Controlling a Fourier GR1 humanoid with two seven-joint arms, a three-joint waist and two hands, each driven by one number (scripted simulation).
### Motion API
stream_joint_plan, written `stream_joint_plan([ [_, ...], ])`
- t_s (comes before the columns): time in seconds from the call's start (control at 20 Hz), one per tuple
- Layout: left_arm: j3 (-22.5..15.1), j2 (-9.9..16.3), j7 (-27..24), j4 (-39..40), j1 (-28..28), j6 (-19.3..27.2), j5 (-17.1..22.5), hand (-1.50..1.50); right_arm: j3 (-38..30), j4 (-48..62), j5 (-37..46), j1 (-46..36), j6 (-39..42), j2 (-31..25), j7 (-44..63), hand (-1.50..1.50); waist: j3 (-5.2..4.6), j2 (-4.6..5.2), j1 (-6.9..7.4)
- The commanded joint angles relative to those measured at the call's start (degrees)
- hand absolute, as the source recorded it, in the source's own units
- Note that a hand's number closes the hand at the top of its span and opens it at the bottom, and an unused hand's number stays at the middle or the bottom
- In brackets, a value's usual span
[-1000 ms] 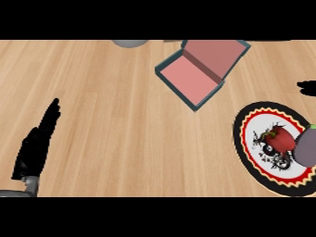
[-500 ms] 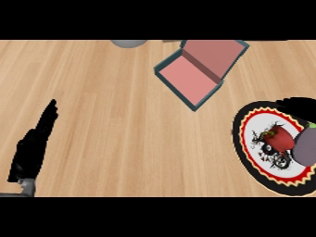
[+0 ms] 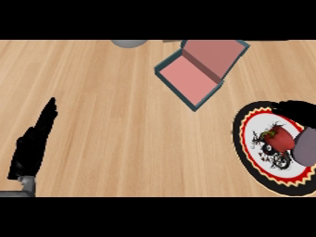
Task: Pick the bell pepper from the plate and place it in the cardboard box
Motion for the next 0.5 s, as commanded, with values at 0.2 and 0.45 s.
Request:
stream_joint_plan([
  [0.2, -0.09, -3.52, 3.0, -1.9, -0.67, -0.54, -2.6, 0.0, -1.7, 9.05, 8.43, -1.41, -3.32, 5.25, -7.21, -1.5, 0.03, 0.08, 0.22],
  [0.45, 1.53, -4.22, -3.39, -0.09, 2.61, -1.45, -4.33, 0.0, -4.01, 6.41, 10.43, -0.43, -2.52, 9.58, -4.8, -1.5, 0.01, 0.01, 0.07],
])
